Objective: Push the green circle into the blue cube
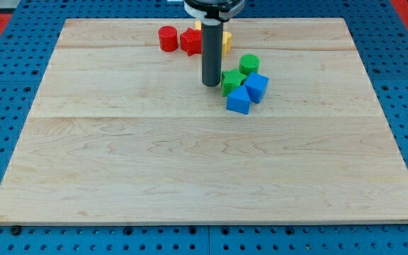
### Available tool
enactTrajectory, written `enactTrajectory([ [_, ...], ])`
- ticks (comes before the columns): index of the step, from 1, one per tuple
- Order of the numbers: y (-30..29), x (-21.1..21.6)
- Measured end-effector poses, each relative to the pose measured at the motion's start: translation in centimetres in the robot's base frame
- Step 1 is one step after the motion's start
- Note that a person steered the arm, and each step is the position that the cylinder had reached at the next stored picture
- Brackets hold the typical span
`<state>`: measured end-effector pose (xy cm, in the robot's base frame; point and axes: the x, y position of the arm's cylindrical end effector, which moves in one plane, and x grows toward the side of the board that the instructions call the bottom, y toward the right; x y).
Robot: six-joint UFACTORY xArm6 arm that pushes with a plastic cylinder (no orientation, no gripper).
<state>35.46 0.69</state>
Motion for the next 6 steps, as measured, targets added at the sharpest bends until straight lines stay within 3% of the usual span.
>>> enactTrajectory([
  [1, 2.9, -3.9],
  [2, 5.5, -4.9],
  [4, 6.6, 0.5],
  [5, 6.6, 1.1],
  [6, 7.2, -1.3],
])
